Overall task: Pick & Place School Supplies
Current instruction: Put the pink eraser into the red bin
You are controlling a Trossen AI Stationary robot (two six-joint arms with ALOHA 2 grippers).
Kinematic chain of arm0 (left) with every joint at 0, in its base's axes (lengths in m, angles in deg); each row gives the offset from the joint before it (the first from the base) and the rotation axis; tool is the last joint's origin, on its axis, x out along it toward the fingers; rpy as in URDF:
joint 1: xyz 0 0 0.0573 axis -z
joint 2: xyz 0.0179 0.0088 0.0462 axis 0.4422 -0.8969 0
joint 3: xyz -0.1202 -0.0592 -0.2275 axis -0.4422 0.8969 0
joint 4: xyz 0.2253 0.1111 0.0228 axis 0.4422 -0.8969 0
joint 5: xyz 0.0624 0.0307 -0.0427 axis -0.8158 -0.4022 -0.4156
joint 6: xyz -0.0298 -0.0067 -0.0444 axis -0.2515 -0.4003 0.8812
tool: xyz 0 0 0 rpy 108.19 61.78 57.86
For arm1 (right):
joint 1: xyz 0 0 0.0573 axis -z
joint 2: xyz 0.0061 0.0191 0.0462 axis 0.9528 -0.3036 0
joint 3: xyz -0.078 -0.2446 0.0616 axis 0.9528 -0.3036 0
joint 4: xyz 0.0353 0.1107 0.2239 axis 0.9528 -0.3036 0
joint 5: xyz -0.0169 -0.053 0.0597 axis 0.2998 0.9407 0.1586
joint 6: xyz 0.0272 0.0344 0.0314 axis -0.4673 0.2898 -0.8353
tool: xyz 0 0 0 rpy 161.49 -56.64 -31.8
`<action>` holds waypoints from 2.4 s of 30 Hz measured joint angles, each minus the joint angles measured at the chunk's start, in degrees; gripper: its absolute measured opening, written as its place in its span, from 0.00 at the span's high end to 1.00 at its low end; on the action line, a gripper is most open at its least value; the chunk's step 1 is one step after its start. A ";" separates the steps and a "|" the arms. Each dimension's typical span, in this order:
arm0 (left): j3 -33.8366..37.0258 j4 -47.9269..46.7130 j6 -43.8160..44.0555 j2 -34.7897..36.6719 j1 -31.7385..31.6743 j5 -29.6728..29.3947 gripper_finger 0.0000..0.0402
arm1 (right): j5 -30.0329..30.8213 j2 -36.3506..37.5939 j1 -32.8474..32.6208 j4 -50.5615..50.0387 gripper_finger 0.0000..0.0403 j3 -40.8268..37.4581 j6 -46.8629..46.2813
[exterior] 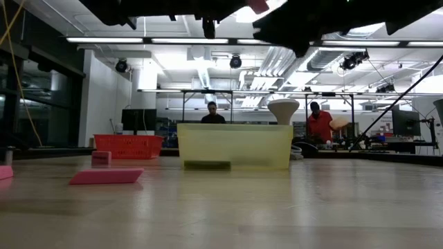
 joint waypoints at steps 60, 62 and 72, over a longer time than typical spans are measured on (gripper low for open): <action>0.28 -74.28 18.82 11.03 -41.99 -8.90 0.91 | 0.25 0.00 2.23 -5.92 0.61 0.00 -5.41; 0.28 -74.29 18.82 9.35 -42.01 -8.99 0.91 | 0.25 0.00 2.21 -6.03 0.61 0.00 -5.43; 0.28 -73.84 18.42 2.53 -41.97 -8.99 0.90 | 0.25 0.00 2.21 -6.06 0.61 0.00 -5.41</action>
